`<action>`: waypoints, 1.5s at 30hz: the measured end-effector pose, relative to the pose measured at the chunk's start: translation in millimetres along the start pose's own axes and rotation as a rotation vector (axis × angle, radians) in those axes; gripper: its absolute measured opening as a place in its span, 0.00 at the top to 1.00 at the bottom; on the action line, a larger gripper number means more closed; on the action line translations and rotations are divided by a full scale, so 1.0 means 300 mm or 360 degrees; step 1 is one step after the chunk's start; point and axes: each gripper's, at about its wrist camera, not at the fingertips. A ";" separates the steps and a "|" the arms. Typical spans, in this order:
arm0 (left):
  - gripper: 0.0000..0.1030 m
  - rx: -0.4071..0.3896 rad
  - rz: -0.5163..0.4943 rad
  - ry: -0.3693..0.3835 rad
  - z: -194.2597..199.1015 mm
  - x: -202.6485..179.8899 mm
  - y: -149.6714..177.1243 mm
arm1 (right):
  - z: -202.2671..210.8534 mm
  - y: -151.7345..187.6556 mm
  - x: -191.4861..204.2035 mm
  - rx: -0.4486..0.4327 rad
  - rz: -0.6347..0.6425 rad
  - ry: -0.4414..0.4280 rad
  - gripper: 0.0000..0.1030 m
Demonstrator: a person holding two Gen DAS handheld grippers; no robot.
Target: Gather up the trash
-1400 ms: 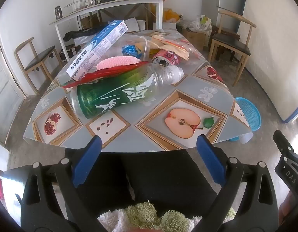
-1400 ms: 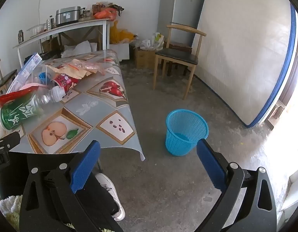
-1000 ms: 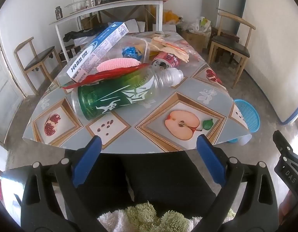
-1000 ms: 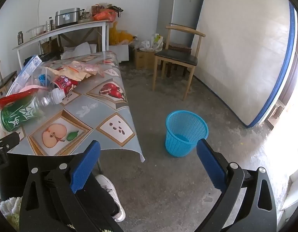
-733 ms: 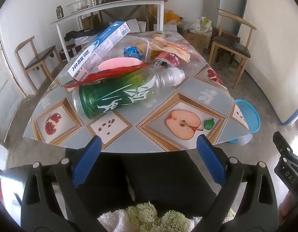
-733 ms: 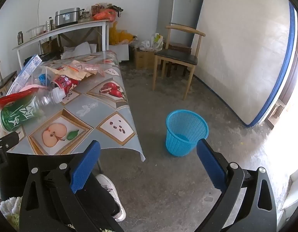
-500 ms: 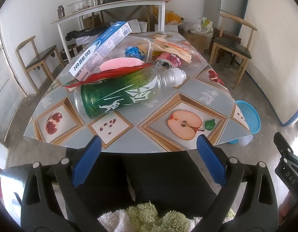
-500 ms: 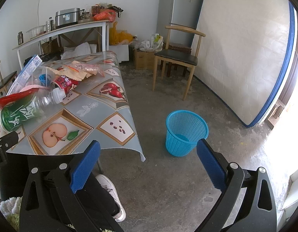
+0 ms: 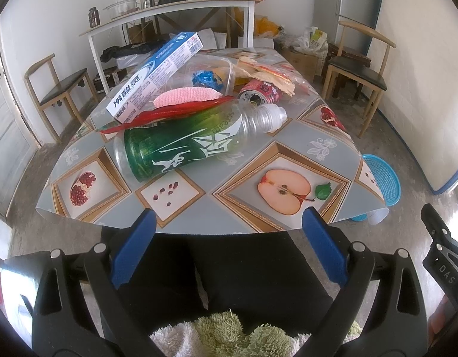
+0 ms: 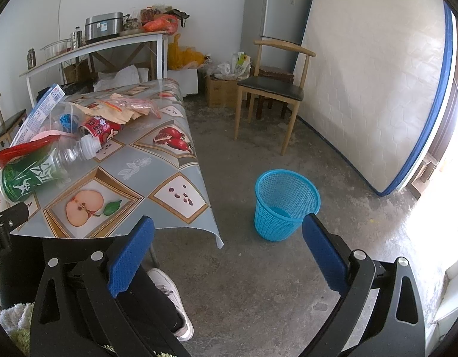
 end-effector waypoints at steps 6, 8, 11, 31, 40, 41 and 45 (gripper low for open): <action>0.08 0.0001 0.0000 0.0001 -0.001 0.001 0.000 | 0.003 -0.001 0.000 0.0001 0.0000 0.0001 0.06; 0.08 0.0000 0.0001 0.0002 0.000 0.000 0.000 | 0.003 -0.002 0.000 0.0002 -0.0001 0.0000 0.06; 0.08 0.0001 0.0001 0.0001 0.000 0.001 0.000 | 0.000 -0.002 0.000 0.0000 -0.0002 0.0000 0.06; 0.08 -0.0002 0.0004 0.0000 -0.006 0.045 0.005 | 0.002 0.002 0.008 -0.0005 -0.0001 -0.0019 0.06; 0.08 -0.0001 0.0004 0.0002 -0.007 0.046 0.005 | -0.002 0.001 0.017 -0.0008 -0.0001 -0.0023 0.06; 0.08 0.0000 0.0004 0.0003 -0.006 0.044 0.004 | -0.002 0.001 0.017 -0.0008 -0.0002 -0.0023 0.06; 0.08 0.0004 0.0002 0.0004 -0.013 0.045 0.013 | -0.002 0.001 0.017 -0.0008 -0.0003 -0.0024 0.06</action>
Point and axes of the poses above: each gripper's, at about its wrist camera, not at the fingertips, and z roughly against the way its jaws point, x to its left, y to its underside, and after that the axes turned 5 degrees about -z, right-handed
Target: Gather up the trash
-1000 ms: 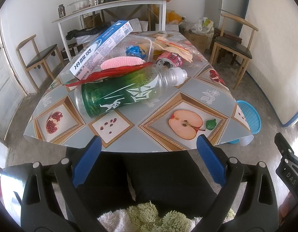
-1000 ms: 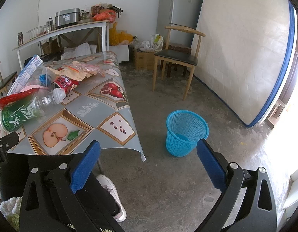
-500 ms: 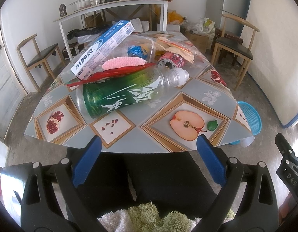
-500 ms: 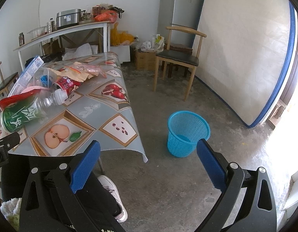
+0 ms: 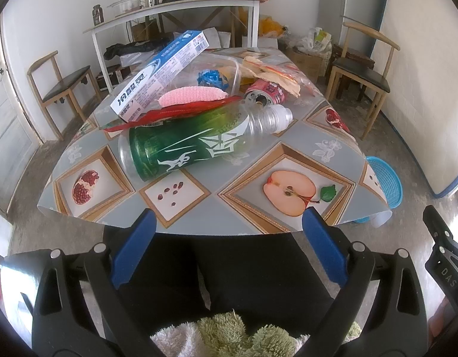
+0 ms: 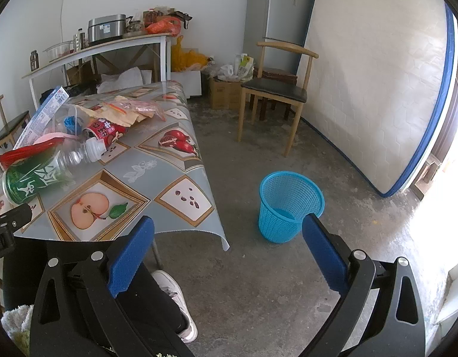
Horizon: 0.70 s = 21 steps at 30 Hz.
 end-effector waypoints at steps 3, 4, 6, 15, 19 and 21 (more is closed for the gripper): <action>0.08 0.0002 0.0003 -0.0004 -0.001 0.012 0.002 | 0.000 0.000 0.000 -0.0002 -0.0001 0.0000 0.06; 0.08 0.0003 0.0003 -0.0004 -0.003 0.014 0.003 | -0.002 -0.001 0.002 -0.0001 -0.0004 -0.0002 0.06; 0.08 0.0003 0.0004 -0.0006 -0.001 0.012 0.003 | -0.001 0.001 0.002 0.0000 -0.0005 -0.0004 0.06; 0.08 0.0016 0.0013 -0.0024 -0.034 0.030 -0.004 | -0.050 -0.030 0.054 0.0038 0.0013 -0.0070 0.06; 0.08 0.0021 0.0053 -0.0026 -0.053 0.053 -0.022 | -0.079 -0.072 0.100 0.0020 0.0034 -0.0116 0.06; 0.08 0.0009 0.0084 -0.0013 -0.056 0.075 -0.029 | -0.092 -0.107 0.139 -0.0014 0.0054 -0.0141 0.06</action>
Point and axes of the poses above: each gripper's, at about its wrist camera, not at the fingertips, and z roughly against the way its jaws point, x to its left, y to its underside, and after that the axes turned 5 degrees about -z, right-handed
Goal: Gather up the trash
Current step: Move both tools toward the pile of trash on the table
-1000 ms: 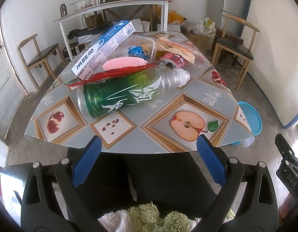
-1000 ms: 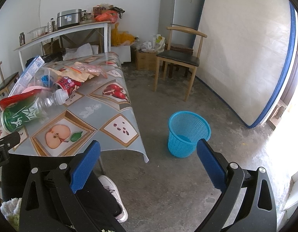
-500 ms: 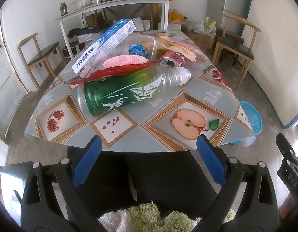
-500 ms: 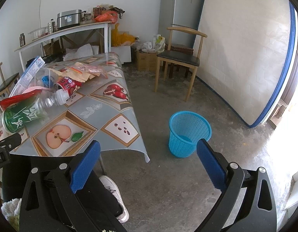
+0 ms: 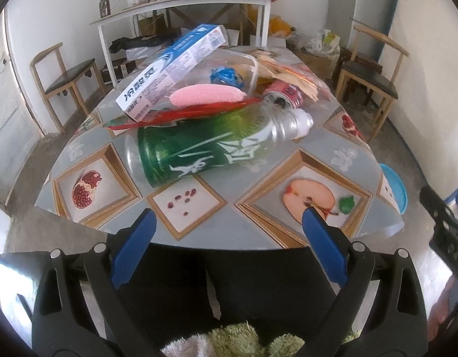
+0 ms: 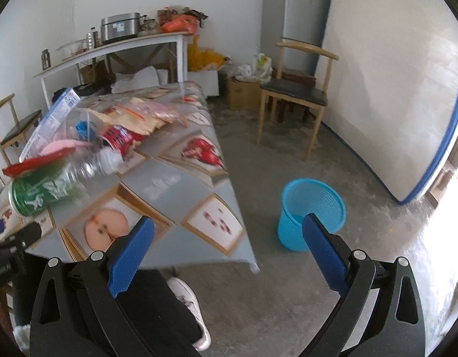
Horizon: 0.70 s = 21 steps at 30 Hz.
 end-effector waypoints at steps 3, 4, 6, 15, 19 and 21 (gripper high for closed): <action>0.08 -0.0070 0.0021 0.0048 0.009 0.037 -0.013 | -0.019 -0.058 0.071 -0.0074 0.0047 -0.0051 0.06; 0.08 -0.0098 0.0020 0.0057 0.015 0.049 -0.015 | -0.026 -0.071 0.090 -0.0093 0.0063 -0.0066 0.06; 0.08 -0.0176 0.0022 0.0068 0.029 0.073 -0.020 | -0.047 -0.104 0.160 -0.0132 0.0134 -0.0151 0.06; 0.08 -0.0420 0.0263 0.0337 0.030 0.283 -0.013 | -0.088 -0.168 0.338 -0.0185 0.0220 -0.0560 0.06; 0.08 -0.0441 0.0295 0.0356 0.007 0.326 -0.022 | -0.118 -0.197 0.325 -0.0175 0.0195 -0.0554 0.06; 0.08 -0.0440 0.0279 0.0388 -0.002 0.333 -0.028 | -0.145 -0.228 0.311 -0.0157 0.0173 -0.0537 0.06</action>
Point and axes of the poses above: each gripper's, at about its wrist camera, not at the fingertips, and z roughly against the way its jaws point, x to its left, y to its underside, and after that the axes turned 5 degrees about -z, right-handed
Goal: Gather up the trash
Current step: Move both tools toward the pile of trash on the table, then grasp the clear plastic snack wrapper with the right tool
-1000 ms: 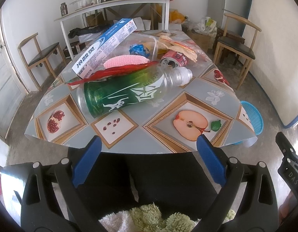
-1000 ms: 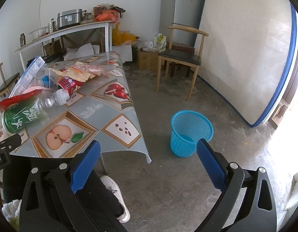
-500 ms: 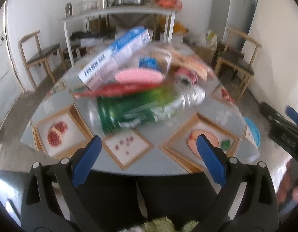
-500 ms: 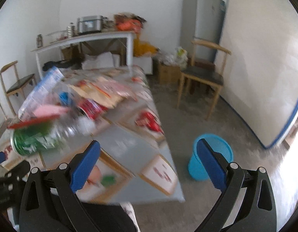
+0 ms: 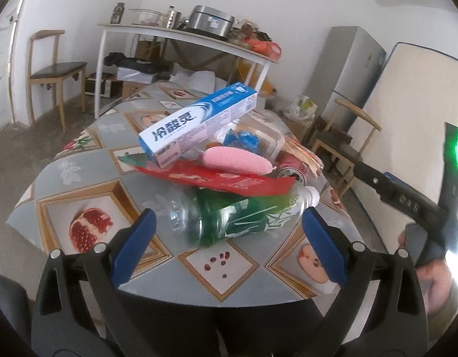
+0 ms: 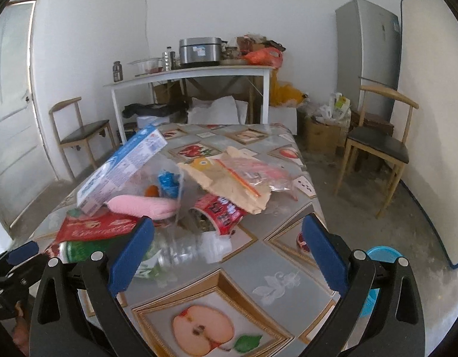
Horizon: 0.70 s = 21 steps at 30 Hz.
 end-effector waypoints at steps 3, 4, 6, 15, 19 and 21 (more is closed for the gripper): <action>0.08 0.0004 -0.0015 0.0073 -0.016 0.001 -0.009 | -0.042 -0.053 -0.029 -0.0001 -0.0011 0.0009 0.06; 0.08 0.0002 -0.0018 0.0098 -0.021 -0.002 -0.011 | -0.053 -0.068 -0.035 -0.0002 -0.0010 0.0002 0.06; 0.08 -0.0006 -0.0023 0.0131 -0.028 -0.003 -0.010 | -0.106 -0.113 -0.047 0.0015 0.0024 -0.0003 0.06; 0.08 0.0002 -0.0104 0.0200 -0.052 -0.030 0.005 | -0.416 -0.215 0.024 0.0207 0.0450 0.0038 0.18; 0.08 0.0014 -0.0082 0.0234 -0.059 -0.017 0.009 | -0.544 -0.223 0.055 0.0306 0.0574 0.0043 0.25; 0.08 0.0019 -0.0075 0.0244 -0.059 -0.014 0.011 | -0.604 -0.223 0.056 0.0389 0.0583 0.0031 0.31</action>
Point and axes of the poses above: each gripper's, at about its wrist camera, not at the fingertips, and z roughly against the way its jaws point, x to its left, y to its underside, and after that the axes turned 5 degrees about -z, right-handed
